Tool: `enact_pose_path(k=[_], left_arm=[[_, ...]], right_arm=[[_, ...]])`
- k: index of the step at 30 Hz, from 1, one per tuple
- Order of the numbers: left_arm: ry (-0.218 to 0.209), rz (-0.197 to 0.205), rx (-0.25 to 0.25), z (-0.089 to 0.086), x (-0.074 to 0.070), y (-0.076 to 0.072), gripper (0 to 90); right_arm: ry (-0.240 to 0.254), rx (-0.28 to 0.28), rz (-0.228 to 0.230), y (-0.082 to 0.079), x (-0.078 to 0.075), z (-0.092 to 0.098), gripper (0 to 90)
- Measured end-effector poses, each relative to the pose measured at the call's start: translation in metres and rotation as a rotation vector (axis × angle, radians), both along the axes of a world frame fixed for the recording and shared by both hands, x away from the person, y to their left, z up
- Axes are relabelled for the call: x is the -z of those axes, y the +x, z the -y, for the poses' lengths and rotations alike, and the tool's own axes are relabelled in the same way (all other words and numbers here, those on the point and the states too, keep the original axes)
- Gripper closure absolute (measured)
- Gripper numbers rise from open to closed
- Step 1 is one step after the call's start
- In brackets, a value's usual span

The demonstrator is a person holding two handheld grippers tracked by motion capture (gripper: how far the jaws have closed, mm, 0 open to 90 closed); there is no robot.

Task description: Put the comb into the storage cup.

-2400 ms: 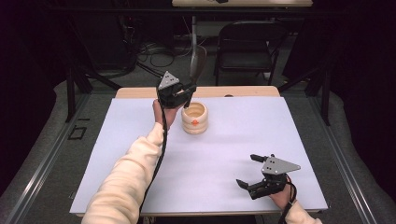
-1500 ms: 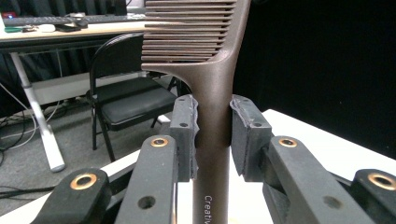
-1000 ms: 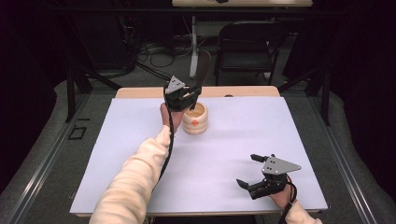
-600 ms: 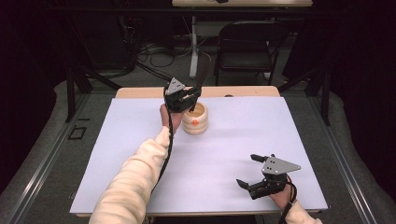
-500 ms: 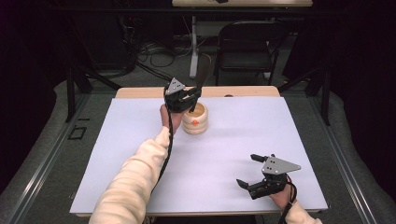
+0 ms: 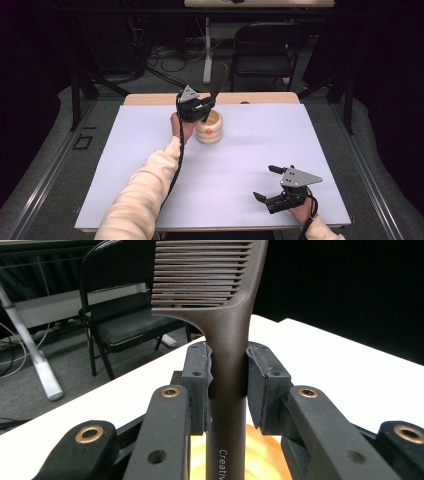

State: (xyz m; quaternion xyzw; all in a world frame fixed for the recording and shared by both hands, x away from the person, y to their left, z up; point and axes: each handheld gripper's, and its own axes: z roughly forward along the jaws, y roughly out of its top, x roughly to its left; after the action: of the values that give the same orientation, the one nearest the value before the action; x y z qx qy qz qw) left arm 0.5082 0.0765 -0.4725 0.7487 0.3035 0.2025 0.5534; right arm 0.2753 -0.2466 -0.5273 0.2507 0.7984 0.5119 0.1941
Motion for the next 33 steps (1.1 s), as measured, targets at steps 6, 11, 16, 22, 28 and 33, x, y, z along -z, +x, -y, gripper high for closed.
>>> enact_pose_path(k=[6, 11, 16, 22, 28, 33], left_arm=[[0.004, -0.009, -0.003, -0.001, 0.002, 0.001, 72.7], [0.012, -0.016, 0.003, 0.001, 0.003, 0.002, 72.7], [0.022, -0.017, 0.013, 0.002, 0.002, 0.001, 72.7], [0.027, -0.019, 0.013, 0.003, 0.005, -0.001, 72.7], [0.017, -0.026, 0.006, 0.003, 0.012, -0.001, 72.7], [0.026, -0.029, 0.007, 0.004, 0.014, -0.001, 72.7]], right_arm=[[0.000, 0.001, -0.003, 0.000, 0.000, 0.000, 0.0], [0.000, 0.002, -0.002, 0.000, 0.000, 0.000, 0.0], [0.001, 0.001, -0.001, 0.000, 0.000, 0.000, 0.0], [0.001, 0.001, 0.000, 0.000, 0.000, 0.000, 0.0], [0.001, 0.001, -0.001, 0.000, 0.000, 0.000, 0.0], [0.001, 0.002, -0.002, 0.000, 0.000, 0.000, 0.0]])
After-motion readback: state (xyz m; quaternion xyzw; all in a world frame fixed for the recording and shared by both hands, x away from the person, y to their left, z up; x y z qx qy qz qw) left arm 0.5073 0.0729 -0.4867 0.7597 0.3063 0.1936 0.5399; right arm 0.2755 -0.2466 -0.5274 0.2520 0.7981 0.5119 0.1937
